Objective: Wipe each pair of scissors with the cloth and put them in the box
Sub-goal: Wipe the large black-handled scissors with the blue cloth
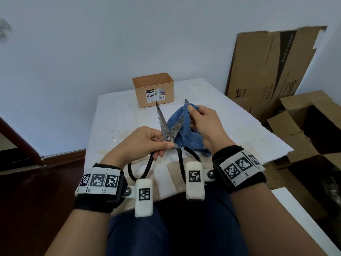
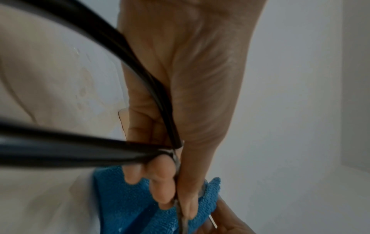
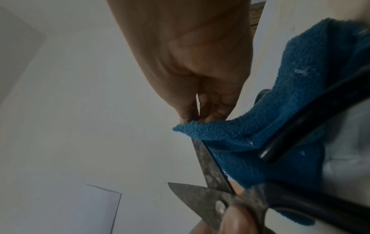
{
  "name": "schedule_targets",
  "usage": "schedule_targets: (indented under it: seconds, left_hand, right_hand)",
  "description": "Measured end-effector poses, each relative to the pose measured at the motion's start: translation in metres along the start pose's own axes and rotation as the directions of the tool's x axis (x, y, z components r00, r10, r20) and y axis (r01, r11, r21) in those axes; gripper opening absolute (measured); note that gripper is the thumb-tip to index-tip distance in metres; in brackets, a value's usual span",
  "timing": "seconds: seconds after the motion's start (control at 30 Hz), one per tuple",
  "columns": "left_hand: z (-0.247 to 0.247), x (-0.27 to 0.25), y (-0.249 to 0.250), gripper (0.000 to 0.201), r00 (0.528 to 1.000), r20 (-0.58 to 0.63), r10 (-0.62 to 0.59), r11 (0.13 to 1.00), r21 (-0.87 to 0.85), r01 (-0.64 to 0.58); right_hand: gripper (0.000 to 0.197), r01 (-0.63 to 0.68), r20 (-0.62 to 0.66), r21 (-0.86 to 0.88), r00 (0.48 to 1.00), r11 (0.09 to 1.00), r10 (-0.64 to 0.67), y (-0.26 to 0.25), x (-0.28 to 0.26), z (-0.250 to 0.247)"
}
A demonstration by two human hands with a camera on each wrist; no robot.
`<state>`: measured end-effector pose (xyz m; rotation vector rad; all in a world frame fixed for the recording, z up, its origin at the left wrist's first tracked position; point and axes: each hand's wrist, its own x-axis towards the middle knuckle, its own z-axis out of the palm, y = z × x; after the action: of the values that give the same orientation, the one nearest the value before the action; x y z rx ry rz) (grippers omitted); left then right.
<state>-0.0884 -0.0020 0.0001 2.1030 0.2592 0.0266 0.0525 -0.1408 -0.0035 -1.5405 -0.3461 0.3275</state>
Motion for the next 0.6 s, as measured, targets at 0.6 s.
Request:
schedule_targets:
  seconds: [0.6]
  left_hand:
    - [-0.025,-0.002,-0.016,0.021,0.868,-0.464,-0.176,0.928,-0.372,-0.011]
  right_hand:
    - [0.029,0.006,-0.124,0.024,0.992,1.000,-0.003,-0.013,0.002,-0.006]
